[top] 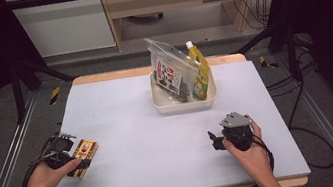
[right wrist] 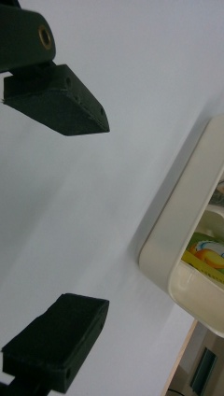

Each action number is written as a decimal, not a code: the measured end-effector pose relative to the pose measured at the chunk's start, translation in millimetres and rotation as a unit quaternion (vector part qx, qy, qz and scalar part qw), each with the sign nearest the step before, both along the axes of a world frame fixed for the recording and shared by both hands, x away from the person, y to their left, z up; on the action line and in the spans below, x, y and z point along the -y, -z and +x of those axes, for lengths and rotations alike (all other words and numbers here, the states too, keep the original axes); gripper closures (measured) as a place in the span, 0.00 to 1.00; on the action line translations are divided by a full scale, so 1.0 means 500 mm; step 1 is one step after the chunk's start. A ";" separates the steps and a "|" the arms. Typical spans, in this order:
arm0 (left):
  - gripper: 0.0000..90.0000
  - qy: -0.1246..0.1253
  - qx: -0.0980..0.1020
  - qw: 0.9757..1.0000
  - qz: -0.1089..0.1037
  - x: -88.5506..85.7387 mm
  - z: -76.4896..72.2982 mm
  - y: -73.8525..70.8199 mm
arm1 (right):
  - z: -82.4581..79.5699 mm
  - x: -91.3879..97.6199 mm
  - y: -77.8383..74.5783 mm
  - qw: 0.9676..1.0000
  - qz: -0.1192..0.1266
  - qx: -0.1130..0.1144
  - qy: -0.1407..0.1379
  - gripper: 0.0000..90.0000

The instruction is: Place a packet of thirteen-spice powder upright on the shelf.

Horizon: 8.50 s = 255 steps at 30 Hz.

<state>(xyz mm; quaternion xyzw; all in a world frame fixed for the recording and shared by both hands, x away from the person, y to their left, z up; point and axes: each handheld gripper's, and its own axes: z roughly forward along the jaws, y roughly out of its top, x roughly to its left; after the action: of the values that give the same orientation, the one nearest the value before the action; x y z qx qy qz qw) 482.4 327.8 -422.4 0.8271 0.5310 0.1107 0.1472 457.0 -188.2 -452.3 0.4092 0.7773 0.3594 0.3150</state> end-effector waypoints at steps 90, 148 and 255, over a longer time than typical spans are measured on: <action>0.36 0.318 0.199 0.927 0.029 0.435 -0.025 -0.030 | 0.038 -0.088 -0.147 0.983 0.121 -0.089 -0.110 0.32; 0.30 0.305 0.252 0.917 -0.041 0.459 -0.047 -0.031 | 0.079 -0.158 -0.172 0.944 0.216 -0.195 -0.157 0.75; 0.09 0.120 0.223 0.964 -0.075 0.174 -0.050 0.051 | 0.356 -0.008 -0.265 0.966 0.095 -0.136 0.199 0.75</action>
<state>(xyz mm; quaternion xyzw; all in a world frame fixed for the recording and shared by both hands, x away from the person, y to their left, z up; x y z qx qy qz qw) 457.4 240.7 -448.1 0.8258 0.3878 0.2340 0.3361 635.1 -184.3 -319.7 0.6289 0.6778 0.3026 0.2314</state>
